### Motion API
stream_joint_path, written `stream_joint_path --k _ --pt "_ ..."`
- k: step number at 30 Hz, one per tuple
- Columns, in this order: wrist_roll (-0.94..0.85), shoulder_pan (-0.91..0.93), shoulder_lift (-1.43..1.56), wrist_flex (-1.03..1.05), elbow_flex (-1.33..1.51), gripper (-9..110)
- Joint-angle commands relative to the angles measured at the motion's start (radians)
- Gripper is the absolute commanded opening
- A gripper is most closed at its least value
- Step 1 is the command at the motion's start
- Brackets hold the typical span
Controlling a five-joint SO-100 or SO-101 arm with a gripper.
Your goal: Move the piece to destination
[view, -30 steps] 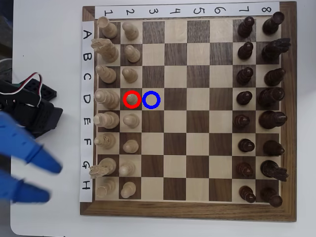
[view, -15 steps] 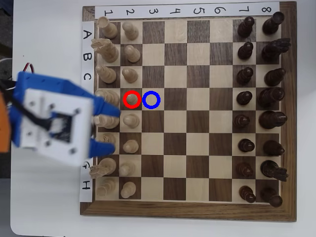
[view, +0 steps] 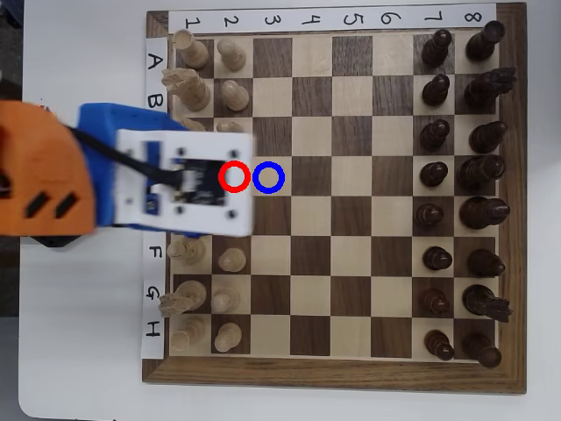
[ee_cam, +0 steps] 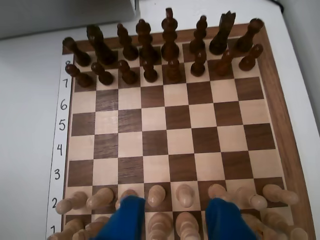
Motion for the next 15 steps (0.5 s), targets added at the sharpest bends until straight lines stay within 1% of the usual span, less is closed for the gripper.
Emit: stream_joint_path --k 1,6,15 --pt "0.098 -0.031 -0.011 0.002 0.072 15" --pt "0.138 -0.015 -0.015 -0.032 0.186 21" --pt "0.152 0.017 0.002 -0.135 0.385 21"
